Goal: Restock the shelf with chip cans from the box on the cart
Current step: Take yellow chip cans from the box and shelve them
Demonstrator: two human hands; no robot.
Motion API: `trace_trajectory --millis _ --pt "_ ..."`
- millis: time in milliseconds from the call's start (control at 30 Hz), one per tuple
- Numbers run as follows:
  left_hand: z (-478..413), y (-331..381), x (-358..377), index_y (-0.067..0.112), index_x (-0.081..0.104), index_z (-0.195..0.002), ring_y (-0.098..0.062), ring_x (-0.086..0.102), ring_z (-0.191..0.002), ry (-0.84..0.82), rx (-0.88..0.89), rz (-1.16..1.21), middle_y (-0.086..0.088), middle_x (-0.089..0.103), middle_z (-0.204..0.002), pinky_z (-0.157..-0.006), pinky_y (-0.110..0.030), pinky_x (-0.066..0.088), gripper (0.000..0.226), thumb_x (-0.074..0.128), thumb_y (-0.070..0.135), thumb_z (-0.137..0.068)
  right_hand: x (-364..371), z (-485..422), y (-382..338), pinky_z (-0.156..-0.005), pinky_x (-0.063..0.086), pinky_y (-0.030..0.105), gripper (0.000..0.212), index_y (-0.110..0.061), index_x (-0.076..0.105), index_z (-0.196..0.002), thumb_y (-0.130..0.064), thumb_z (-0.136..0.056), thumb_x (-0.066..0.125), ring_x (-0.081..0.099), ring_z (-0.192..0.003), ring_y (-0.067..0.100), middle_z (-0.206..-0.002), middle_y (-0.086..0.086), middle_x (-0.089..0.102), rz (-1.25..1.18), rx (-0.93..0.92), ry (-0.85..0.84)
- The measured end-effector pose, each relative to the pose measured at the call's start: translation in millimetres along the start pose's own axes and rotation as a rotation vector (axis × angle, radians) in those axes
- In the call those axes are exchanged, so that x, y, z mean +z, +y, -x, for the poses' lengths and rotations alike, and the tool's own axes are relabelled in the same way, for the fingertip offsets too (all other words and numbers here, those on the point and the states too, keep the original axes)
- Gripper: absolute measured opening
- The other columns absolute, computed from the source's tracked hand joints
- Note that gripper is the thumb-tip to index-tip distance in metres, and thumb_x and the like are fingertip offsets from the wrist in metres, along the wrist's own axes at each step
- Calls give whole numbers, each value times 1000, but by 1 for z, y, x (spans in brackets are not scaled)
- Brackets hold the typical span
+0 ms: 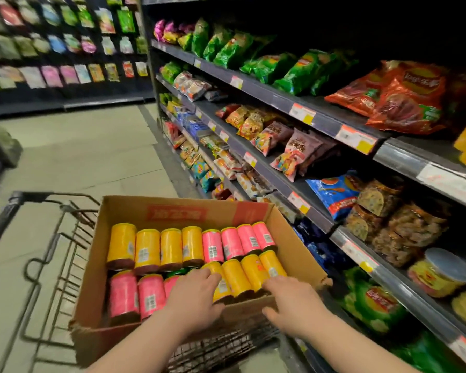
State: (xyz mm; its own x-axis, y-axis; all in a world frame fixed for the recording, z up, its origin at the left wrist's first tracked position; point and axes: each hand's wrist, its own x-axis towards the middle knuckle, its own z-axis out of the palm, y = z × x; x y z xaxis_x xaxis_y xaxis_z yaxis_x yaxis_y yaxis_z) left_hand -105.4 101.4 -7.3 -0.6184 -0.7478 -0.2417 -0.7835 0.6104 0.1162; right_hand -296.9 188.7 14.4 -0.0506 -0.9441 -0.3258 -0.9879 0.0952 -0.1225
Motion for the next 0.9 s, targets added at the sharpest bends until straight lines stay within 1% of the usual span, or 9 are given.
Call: trace_trajectory --millis 100,267,467,600,700,800,900 --pt "4 -21 8 26 39 -138 -20 40 -129 -11 -39 49 2 42 -141 -105 -36 37 61 48 54 -85 4 -13 -15 -96 43 40 44 -22 46 -129 -44 -92 49 47 -120 26 -129 2 51 -9 -14 -46" --pt "5 -38 14 26 32 -144 -20 36 -132 -33 -89 83 1 38 -145 -108 -35 34 63 49 50 -88 10 -33 -19 -93 45 40 43 -23 47 -128 -44 -90 49 49 -117 25 -127 1 53 4 -12 -93" --pt "-2 -56 16 26 32 -144 -19 36 -133 -55 -181 145 1 38 -146 -108 -34 35 63 49 50 -89 15 -78 -15 -96 45 37 48 -27 44 -134 -44 -90 52 49 -120 20 -133 -3 50 -48 -69 -142" --pt "-15 -67 16 24 30 -146 -20 34 -135 -102 -253 153 0 34 -149 -108 -35 32 62 50 47 -91 19 -116 -13 -94 44 35 48 -26 44 -134 -42 -89 52 50 -121 21 -135 -3 50 -43 -107 -190" --pt "-32 -70 20 22 34 -143 -22 38 -131 -157 -288 135 -2 39 -144 -106 -38 35 61 50 45 -89 25 -143 -6 -96 44 35 47 -25 46 -131 -41 -88 52 50 -121 21 -133 -1 51 -28 -129 -235" --pt "-53 -70 31 20 39 -137 -24 43 -124 -224 -312 144 -4 45 -135 -101 -39 39 57 49 45 -87 35 -166 3 -100 41 36 48 -23 46 -133 -40 -88 53 48 -123 23 -135 0 50 -13 -120 -313" --pt "-73 -67 42 21 39 -137 -27 45 -123 -300 -344 167 -5 46 -133 -98 -40 42 57 49 46 -86 50 -184 15 -98 44 34 51 -23 45 -134 -40 -86 54 49 -124 25 -137 2 49 -29 -91 -390"
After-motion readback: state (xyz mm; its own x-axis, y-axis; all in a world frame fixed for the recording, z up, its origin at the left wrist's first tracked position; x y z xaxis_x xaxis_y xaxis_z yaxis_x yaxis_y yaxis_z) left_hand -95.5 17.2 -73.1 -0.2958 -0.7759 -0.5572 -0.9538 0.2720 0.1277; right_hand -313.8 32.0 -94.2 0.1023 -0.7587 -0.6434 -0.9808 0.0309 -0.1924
